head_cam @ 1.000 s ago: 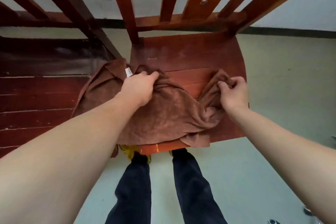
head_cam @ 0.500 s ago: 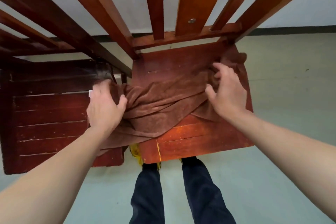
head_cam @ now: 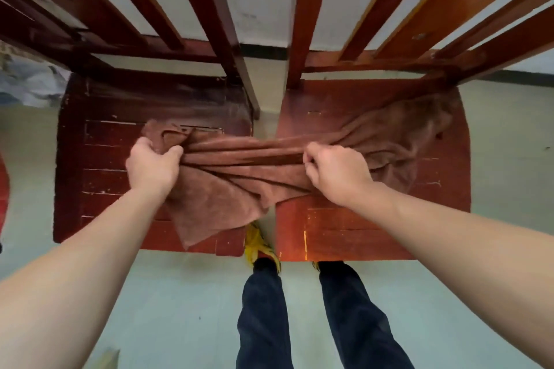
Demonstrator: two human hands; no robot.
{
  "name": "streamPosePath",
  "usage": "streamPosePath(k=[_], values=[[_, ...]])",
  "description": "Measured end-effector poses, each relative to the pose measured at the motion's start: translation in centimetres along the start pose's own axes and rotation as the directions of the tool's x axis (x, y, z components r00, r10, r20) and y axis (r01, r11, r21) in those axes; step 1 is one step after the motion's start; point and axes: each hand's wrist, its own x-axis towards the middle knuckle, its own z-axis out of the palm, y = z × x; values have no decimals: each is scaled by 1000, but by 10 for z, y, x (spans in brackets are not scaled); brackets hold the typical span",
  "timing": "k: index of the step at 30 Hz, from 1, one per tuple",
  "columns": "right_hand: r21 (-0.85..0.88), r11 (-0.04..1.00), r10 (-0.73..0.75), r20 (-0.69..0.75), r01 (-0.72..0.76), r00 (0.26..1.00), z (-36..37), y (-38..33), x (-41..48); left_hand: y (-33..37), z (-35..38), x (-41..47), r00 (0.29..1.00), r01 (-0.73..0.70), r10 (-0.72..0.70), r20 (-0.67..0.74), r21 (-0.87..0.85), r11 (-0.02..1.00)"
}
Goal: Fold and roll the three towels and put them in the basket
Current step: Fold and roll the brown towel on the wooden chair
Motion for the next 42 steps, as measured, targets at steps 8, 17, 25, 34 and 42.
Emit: streamPosePath(k=[8, 17, 25, 34, 42], values=[[35, 999, -23, 103, 19, 994, 33, -53, 4, -34, -69, 77, 991, 64, -47, -122, 146, 987], [249, 686, 723, -127, -684, 679, -5, 32, 13, 27, 3, -31, 683, -723, 659, 316, 159, 673], [413, 457, 805, 185, -788, 564, 34, 38, -3, 68, 92, -107, 492, -868, 740, 459, 194, 457], [707, 263, 653, 370, -657, 660, 36, 82, -23, 117, 121, -108, 621, -763, 650, 438, 147, 629], [834, 301, 814, 29, -463, 581, -20, 128, 9, 94, 65, -147, 499, -840, 813, 299, -64, 539]])
